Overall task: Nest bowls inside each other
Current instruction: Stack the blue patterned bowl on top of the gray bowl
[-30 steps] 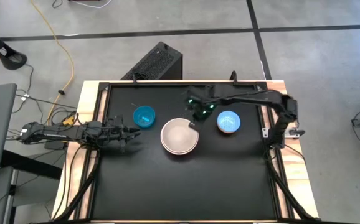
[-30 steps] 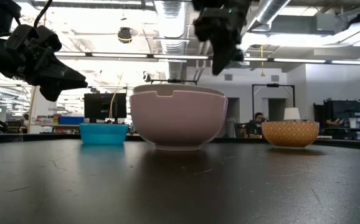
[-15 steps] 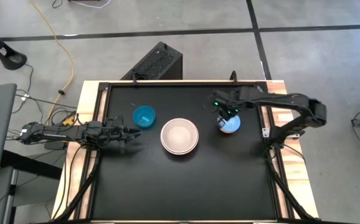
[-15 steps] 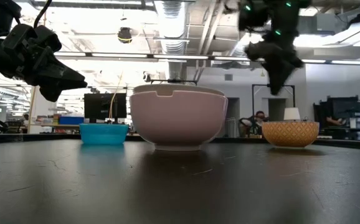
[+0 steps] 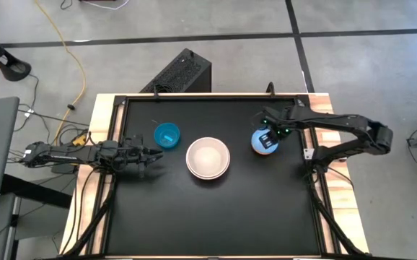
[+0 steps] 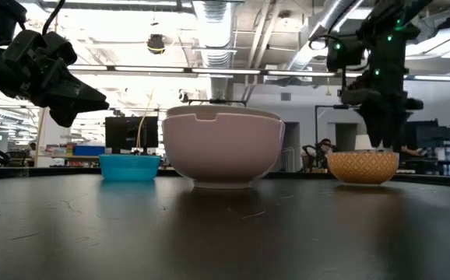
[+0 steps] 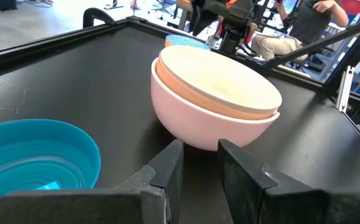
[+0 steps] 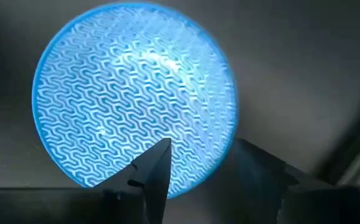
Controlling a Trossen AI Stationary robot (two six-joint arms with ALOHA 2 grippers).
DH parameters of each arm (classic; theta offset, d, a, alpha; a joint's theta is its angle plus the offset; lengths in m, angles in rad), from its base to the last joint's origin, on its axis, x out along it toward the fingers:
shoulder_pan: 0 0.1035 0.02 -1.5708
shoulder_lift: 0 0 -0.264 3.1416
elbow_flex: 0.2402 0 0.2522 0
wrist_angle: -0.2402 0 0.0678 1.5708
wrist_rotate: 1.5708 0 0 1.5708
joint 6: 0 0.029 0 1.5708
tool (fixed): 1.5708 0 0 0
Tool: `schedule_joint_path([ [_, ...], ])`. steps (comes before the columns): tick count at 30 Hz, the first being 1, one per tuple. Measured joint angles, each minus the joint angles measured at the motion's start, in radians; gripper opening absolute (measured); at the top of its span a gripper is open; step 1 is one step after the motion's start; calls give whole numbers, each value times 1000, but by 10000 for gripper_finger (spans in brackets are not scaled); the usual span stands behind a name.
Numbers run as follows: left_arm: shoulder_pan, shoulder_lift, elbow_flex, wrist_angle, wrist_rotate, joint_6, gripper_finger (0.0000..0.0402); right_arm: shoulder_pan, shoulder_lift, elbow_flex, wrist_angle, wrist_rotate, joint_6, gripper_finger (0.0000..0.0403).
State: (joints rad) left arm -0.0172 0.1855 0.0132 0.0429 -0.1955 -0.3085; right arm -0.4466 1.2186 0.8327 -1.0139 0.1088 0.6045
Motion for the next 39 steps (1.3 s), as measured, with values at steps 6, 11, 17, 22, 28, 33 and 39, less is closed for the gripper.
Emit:
schedule_joint_path([
  [6, 0, 0, 0, 0, -1, -1, 88, -34, 44, -29, 56, -5, -31, 198],
  [11, 0, 0, 0, 0, -1, -1, 88, -57, 74, -36, 104, 27, -54, 197],
  [17, 0, 0, 0, 0, -1, -2, 88, -75, 67, -36, 112, -22, -75, 196],
  [22, 0, 0, 0, 0, -2, 8, 88, -70, 26, -36, 84, -36, -78, 196],
  [28, 0, 0, 0, 0, -2, 11, 88, -73, 4, -36, 29, -35, -74, 196],
  [33, 0, 0, 0, 0, -2, 28, 88, -72, 8, -36, 28, -34, -73, 196],
  [39, 0, 0, 0, 0, -2, 27, 88, -81, 56, -36, 31, -16, -71, 196],
])
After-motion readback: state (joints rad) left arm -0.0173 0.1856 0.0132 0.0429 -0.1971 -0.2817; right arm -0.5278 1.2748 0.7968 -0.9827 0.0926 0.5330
